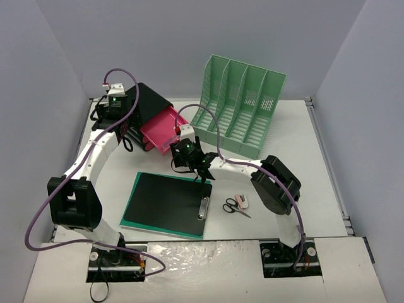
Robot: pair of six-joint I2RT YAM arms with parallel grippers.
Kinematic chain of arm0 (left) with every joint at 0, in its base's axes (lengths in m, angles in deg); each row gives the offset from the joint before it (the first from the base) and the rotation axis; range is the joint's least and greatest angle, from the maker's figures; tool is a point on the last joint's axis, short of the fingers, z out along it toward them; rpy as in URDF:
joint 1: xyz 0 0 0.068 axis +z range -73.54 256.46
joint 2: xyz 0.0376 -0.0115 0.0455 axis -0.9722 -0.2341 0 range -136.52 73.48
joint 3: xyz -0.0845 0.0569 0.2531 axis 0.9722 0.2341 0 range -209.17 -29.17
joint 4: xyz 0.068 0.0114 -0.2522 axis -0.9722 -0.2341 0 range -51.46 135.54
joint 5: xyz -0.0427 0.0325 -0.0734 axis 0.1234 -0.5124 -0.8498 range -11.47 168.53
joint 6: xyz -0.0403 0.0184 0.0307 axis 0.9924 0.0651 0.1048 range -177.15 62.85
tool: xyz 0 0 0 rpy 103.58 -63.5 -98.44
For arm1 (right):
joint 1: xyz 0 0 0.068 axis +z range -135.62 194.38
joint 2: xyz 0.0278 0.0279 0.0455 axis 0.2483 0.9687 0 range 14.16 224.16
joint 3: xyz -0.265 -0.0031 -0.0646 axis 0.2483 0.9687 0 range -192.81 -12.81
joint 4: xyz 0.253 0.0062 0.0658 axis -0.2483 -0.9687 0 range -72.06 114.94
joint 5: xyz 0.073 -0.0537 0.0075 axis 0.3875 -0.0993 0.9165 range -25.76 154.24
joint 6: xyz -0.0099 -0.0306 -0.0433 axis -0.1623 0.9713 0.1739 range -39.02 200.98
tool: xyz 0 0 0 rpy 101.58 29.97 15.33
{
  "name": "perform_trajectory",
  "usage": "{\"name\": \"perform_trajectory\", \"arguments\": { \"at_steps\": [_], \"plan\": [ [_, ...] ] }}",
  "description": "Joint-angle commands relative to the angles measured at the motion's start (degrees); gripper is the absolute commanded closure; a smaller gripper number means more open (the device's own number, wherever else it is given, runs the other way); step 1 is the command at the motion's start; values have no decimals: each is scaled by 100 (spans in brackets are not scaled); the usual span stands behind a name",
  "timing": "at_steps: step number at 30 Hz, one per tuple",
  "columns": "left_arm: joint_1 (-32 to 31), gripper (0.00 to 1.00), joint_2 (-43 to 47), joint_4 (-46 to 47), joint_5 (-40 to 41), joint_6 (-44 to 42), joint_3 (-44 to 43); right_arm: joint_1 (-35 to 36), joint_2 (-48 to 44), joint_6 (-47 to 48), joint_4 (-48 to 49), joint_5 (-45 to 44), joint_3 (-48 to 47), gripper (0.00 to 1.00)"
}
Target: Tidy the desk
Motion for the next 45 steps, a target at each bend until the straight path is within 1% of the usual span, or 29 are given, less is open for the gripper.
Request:
{"name": "perform_trajectory", "arguments": {
  "at_steps": [1,14,34,40,45],
  "plan": [
    [17,3,-84,-176,22,-112,-320,-93,206,327,761,-301,-319,39],
    [17,3,-115,-171,23,-112,-317,-168,486,721,774,-468,-1074,38],
    [0,3,-99,-198,18,-108,-162,-199,988,995,889,-384,-2356,33],
    [0,3,-43,-112,100,-124,-213,-202,918,1021,843,-356,-2487,33],
    [8,3,-18,-234,21,-217,-613,-194,654,986,826,-399,-2219,33]
  ]
}}
